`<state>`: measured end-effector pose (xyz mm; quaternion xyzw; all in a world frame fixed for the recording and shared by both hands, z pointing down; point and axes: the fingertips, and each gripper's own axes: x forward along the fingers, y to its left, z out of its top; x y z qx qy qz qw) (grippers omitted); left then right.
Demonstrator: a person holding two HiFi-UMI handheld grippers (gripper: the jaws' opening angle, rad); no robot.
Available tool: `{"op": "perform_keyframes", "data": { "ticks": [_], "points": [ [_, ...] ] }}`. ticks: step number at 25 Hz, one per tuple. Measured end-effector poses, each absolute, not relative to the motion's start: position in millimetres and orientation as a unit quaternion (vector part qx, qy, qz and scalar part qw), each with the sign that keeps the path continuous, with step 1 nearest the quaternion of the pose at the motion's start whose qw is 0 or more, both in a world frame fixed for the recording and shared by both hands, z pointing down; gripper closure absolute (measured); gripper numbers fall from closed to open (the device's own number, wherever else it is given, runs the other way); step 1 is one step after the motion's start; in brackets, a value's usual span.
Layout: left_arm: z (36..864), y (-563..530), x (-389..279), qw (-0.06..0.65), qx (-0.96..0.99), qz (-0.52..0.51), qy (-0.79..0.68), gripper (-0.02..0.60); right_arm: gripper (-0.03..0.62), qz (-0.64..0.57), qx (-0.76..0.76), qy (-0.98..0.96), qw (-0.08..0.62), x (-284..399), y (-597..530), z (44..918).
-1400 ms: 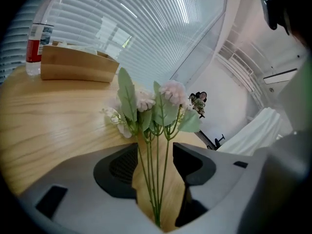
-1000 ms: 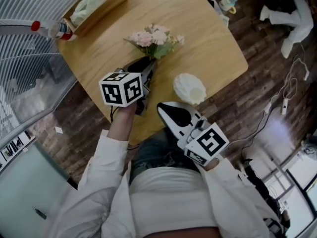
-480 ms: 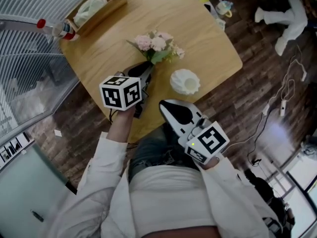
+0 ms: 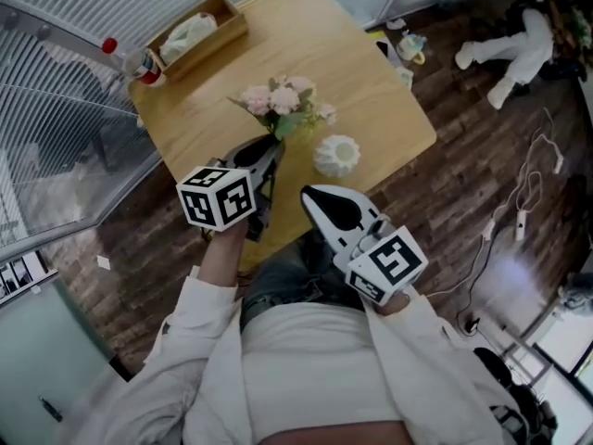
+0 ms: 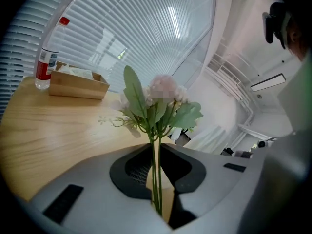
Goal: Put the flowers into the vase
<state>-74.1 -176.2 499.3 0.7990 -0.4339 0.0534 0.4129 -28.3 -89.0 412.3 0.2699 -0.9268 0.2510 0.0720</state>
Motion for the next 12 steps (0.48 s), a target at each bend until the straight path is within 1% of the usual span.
{"op": "perform_keyframes", "data": {
  "ticks": [5,12],
  "points": [
    [456,-170,-71,0.391,0.817,0.008,-0.424,0.526,0.582,0.211,0.28,-0.935,0.057,-21,-103,381],
    [406,-164,-69,0.335,0.845,-0.017,-0.416,0.526,0.582,0.169,0.287,-0.942,0.03,-12,-117,339]
  ]
}}
